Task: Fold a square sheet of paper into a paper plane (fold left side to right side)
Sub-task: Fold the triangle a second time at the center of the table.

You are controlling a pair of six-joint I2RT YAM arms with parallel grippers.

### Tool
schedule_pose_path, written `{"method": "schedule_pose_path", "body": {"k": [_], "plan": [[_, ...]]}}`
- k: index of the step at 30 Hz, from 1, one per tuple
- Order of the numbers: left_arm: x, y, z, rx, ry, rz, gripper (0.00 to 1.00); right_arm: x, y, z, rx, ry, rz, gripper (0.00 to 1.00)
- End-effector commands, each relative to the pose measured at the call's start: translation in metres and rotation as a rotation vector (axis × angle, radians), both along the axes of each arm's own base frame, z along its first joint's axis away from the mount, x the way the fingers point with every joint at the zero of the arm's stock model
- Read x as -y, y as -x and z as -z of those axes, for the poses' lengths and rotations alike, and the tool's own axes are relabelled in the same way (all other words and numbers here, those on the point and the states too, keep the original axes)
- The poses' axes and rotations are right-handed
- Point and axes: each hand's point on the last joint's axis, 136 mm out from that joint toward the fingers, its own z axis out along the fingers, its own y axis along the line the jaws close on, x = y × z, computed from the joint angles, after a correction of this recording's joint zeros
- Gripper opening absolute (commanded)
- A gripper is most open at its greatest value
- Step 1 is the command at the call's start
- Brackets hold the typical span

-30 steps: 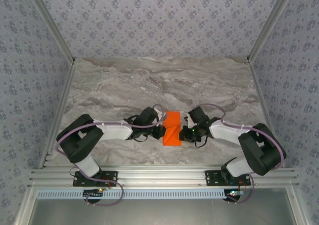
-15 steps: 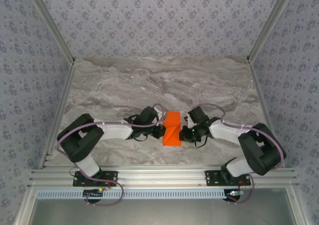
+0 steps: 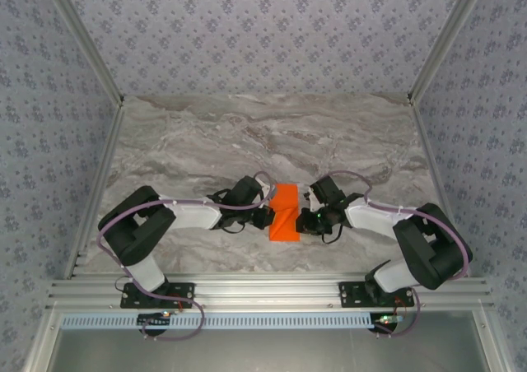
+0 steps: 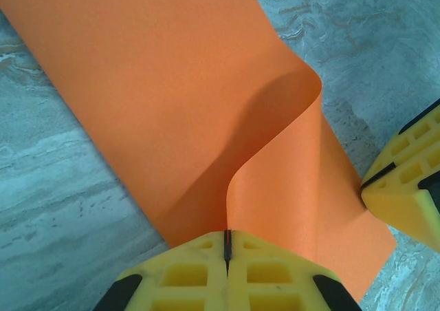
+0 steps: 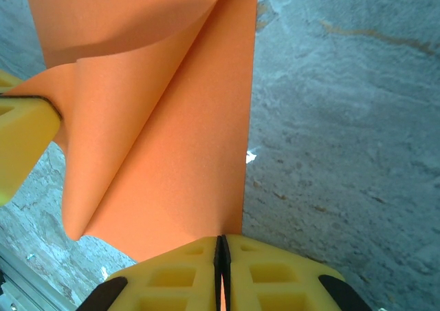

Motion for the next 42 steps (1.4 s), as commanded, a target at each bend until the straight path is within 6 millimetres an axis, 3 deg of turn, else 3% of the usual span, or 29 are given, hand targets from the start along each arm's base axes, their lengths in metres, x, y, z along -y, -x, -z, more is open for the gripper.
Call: {"method": "schedule_pose_path", "body": {"k": [1,28,42], "plan": [[0.006,-0.009,-0.006,0.028,0.013,0.011,0.05,0.022,0.017,0.021,-0.065,0.128,0.001,0.11],[0.002,-0.013,-0.003,0.047,-0.018,-0.006,0.05,0.023,0.017,0.022,-0.071,0.141,-0.002,0.11],[-0.003,-0.004,0.007,0.02,-0.036,0.013,0.05,0.022,0.016,0.022,-0.073,0.142,-0.006,0.11]]}}
